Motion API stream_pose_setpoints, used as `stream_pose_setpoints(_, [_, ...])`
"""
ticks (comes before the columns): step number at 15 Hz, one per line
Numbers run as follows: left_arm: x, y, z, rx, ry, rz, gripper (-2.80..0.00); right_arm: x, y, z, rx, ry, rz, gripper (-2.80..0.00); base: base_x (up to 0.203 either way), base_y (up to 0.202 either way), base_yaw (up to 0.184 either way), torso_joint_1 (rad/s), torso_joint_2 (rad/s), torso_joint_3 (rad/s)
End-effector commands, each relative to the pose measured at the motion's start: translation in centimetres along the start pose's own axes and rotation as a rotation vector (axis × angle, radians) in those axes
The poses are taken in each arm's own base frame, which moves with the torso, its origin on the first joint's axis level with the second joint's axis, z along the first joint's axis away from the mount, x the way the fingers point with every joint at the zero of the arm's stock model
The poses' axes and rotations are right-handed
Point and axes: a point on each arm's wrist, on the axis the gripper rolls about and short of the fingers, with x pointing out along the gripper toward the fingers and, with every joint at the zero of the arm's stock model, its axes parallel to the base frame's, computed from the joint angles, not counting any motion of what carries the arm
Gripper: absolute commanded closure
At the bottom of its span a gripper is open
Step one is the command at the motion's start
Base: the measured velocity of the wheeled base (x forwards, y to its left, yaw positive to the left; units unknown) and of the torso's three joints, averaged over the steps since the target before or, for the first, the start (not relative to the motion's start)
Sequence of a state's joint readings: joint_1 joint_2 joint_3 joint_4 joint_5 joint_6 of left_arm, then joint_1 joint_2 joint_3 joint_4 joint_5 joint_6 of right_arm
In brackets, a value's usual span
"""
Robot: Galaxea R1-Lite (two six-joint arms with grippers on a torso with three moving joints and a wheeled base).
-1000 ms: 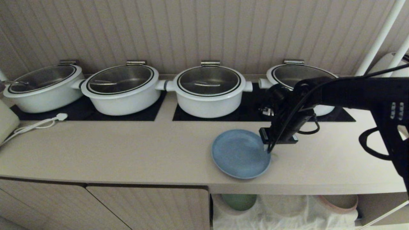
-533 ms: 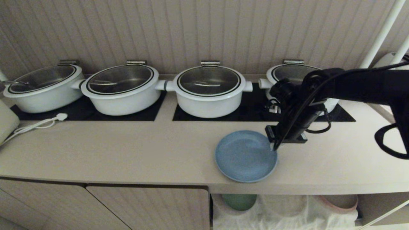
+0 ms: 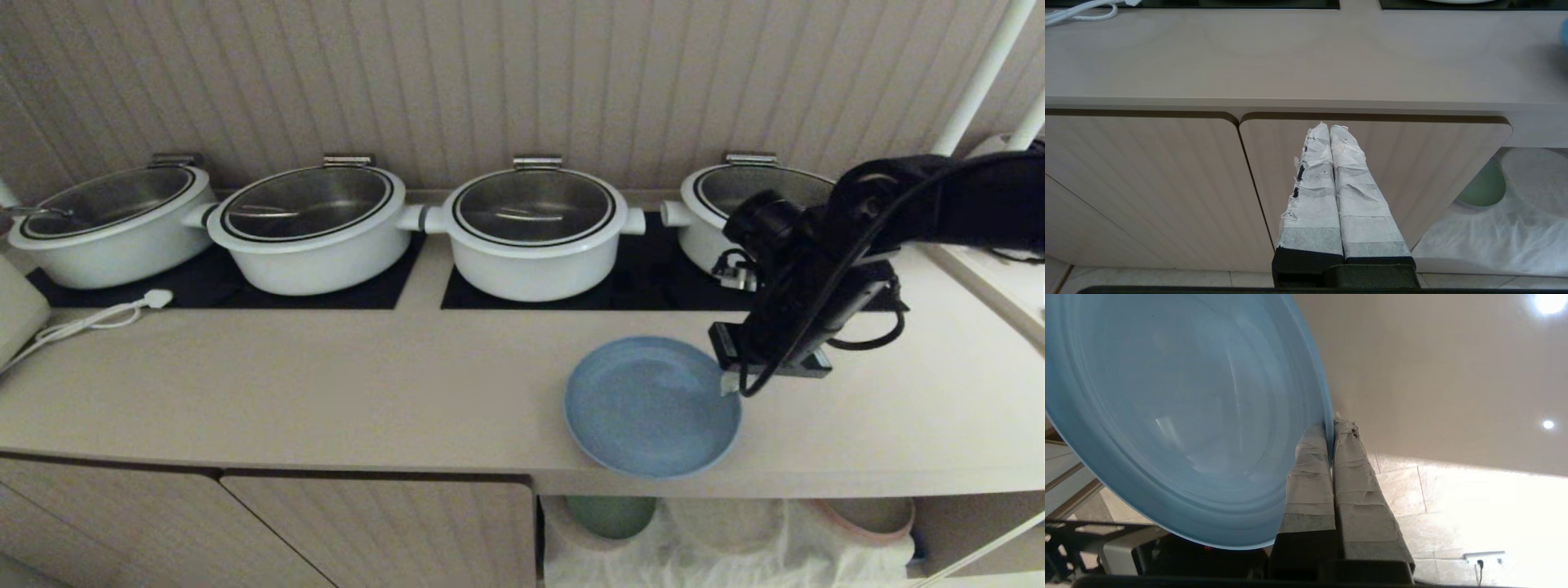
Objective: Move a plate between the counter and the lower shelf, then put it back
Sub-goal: Pick up the plate
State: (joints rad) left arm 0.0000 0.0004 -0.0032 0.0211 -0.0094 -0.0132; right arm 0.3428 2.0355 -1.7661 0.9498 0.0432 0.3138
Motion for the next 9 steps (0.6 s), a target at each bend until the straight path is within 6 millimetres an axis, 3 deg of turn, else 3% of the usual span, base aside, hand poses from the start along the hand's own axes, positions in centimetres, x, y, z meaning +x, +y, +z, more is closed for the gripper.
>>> stream_pose_setpoints(1, [0.0,0.0,0.0,-0.001,0.0,0.0,0.0,-2.4,-0.8,-1.3,0.014,-0.027,0.005,0.0,0.0,0.0,0.0,0.0,0.0,0.0])
stream_pose_setpoints(7, [0.0,0.0,0.0,-0.001,0.0,0.0,0.0,-5.9,-3.0,-4.8,0.054,-0.053,-0.003,0.0,0.0,0.0,0.0,0.0,0.0,0.0])
stream_pose_setpoints(9, [0.0,0.0,0.0,-0.001,0.0,0.0,0.0,-6.0,-3.5,-6.5,0.057,-0.056,-0.003,0.0,0.0,0.0,0.0,0.0,0.0,0.0])
